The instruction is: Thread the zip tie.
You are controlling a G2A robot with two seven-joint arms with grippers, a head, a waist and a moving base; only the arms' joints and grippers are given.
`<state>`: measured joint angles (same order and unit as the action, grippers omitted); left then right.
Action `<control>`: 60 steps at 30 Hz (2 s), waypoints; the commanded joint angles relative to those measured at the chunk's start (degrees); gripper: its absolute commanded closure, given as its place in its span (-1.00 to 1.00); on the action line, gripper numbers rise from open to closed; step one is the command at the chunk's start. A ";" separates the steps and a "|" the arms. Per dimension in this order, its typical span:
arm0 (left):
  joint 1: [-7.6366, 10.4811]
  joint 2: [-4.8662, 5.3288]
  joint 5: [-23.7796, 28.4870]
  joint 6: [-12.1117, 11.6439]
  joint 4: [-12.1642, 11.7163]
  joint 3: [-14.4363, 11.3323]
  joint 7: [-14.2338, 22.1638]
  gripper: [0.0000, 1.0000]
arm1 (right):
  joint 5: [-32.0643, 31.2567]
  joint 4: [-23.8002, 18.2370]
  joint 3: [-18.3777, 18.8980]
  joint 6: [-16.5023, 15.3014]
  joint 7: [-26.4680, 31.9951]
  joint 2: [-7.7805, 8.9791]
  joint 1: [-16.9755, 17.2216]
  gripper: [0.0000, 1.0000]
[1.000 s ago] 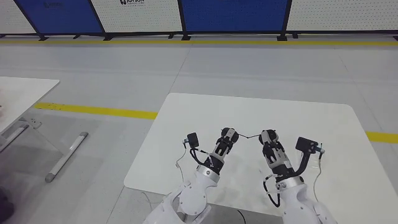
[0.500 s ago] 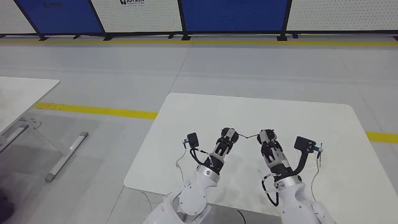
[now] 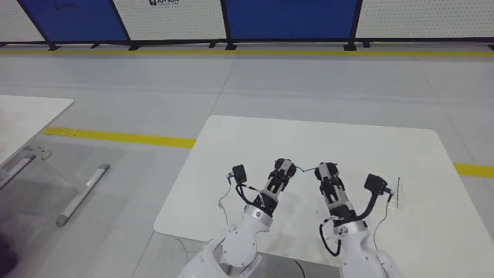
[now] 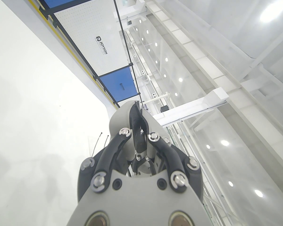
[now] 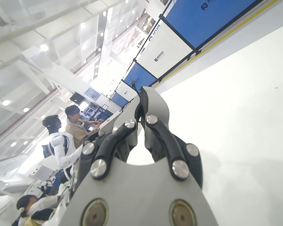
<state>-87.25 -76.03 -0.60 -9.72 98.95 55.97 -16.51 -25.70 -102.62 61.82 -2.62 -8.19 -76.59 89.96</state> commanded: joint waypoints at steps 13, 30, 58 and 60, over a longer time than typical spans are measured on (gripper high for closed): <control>-0.08 -0.22 2.79 -0.21 0.33 0.09 -0.18 1.00 | -0.28 0.90 -0.43 -0.82 0.93 -0.42 -0.57 1.00; 0.47 -1.65 10.92 -0.52 -0.28 0.14 -3.59 1.00 | -2.57 -0.73 0.96 -1.75 -2.27 -0.65 0.86 1.00; 0.52 -1.58 8.04 -0.21 -0.67 -0.05 -3.76 1.00 | -11.20 -1.21 0.98 2.60 0.30 -0.87 -0.88 1.00; 0.52 -1.58 8.04 -0.21 -0.67 -0.05 -3.76 1.00 | -11.46 -1.09 0.93 2.94 0.49 -0.94 -1.05 1.00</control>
<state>-86.73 -77.61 7.44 -9.94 98.27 55.92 -20.27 -37.09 -103.75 62.76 0.19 -7.78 -77.51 88.96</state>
